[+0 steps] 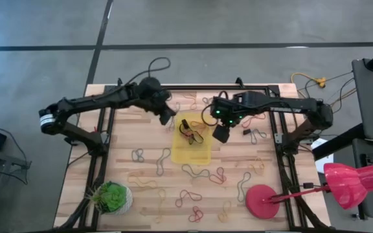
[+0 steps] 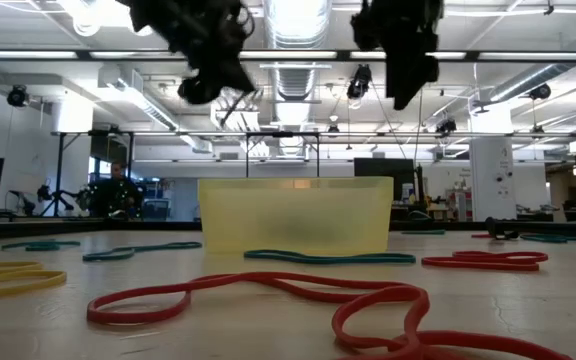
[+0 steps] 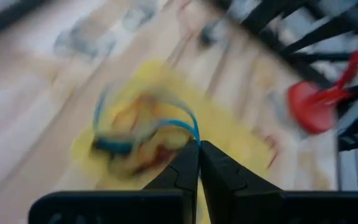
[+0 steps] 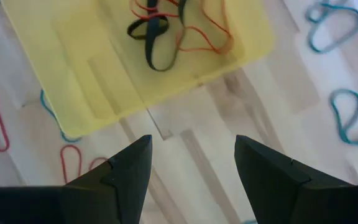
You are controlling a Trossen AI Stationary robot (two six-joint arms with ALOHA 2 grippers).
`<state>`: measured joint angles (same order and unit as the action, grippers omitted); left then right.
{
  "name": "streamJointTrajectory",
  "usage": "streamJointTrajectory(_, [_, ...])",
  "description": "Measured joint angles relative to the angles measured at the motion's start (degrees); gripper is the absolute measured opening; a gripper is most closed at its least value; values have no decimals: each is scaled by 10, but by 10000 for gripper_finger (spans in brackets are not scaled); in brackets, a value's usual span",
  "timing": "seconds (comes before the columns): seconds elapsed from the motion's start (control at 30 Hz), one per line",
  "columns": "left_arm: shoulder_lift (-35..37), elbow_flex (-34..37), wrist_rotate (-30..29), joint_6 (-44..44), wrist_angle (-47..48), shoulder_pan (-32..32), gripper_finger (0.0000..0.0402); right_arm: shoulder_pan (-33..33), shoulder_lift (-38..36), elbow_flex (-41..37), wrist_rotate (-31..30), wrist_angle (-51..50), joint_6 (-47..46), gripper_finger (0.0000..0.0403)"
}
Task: Pick and place rubber bands into bin
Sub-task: Put the blue rubber band into the yellow bin, then put the red rubber band into the yellow bin
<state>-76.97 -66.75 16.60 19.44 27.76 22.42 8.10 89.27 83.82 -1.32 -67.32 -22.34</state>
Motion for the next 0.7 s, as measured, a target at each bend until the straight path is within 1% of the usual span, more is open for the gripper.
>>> streamJointTrajectory(0.1, [-35, -42, 5, -18, -8, -9, 0, 0, -38, -34, -7, 2, -25, 215])
streamJointTrajectory(0.2, [-96, -70, 22, -20, -14, -23, 0, 0, -70, -71, -26, 6, -51, 215])
streamJointTrajectory(0.3, [-158, -88, 26, -24, -38, -45, 1, 0, -95, -104, -30, 12, -73, 215])
streamJointTrajectory(0.37, [-193, -105, 26, -43, -38, -60, 9, -2, -107, -124, -31, 14, -85, 215])
streamJointTrajectory(0.43, [-221, -118, 25, -51, -22, -71, 26, -3, -117, -140, -32, 15, -91, 215])
streamJointTrajectory(0.53, [-246, -131, 11, -54, 10, -81, 63, -4, -127, -159, -32, 18, -92, 215])
streamJointTrajectory(0.63, [-248, -135, -11, -54, 50, -82, 107, -2, -131, -172, -33, 40, -99, 215])
streamJointTrajectory(0.7, [-238, -135, -26, -61, 84, -76, 132, 5, -129, -176, -31, 80, -98, 215])
